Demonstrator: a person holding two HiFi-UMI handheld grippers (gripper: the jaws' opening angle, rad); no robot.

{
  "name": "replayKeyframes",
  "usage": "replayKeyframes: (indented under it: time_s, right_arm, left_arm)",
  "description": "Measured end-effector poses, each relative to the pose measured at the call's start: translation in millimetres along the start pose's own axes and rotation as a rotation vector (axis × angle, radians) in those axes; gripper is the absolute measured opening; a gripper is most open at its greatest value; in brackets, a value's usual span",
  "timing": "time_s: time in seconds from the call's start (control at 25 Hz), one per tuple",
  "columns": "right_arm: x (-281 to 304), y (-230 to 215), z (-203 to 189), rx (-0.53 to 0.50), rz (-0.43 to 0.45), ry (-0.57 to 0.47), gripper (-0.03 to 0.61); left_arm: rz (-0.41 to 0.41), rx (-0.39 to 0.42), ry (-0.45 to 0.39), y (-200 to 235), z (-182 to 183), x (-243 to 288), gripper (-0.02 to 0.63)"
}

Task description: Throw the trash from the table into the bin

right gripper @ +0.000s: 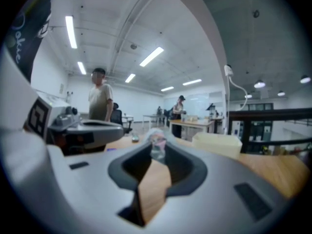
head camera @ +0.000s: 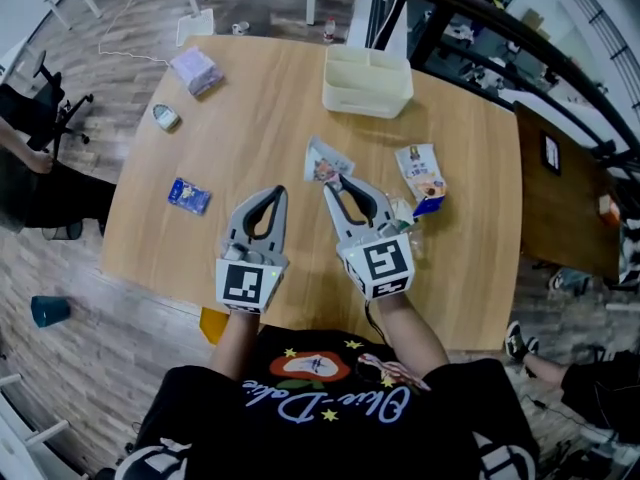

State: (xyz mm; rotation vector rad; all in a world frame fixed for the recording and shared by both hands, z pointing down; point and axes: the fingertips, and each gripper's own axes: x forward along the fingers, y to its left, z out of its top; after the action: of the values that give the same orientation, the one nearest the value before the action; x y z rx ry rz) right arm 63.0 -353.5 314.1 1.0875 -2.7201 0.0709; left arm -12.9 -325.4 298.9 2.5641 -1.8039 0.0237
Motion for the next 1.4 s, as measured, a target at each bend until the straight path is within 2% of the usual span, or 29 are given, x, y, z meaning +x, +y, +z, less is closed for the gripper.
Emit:
replayKeyframes:
  time_s: [0.32,1.04,1.4]
  right_arm:
    - [-21,12,9,0.005,0.058,-0.051,0.091]
    - [-57,52,11,-0.016,0.250,-0.094,0.091]
    - [-75,67,7,-0.012,0.338,-0.119,0.091]
  left_arm:
    - [0.047,0.030,-0.015,-18,10,-15,0.011]
    - [0.242,0.089,0.003,-43,10,-79,0.011]
    - [0.331,0.081,0.004,-59,9,-105,0.011]
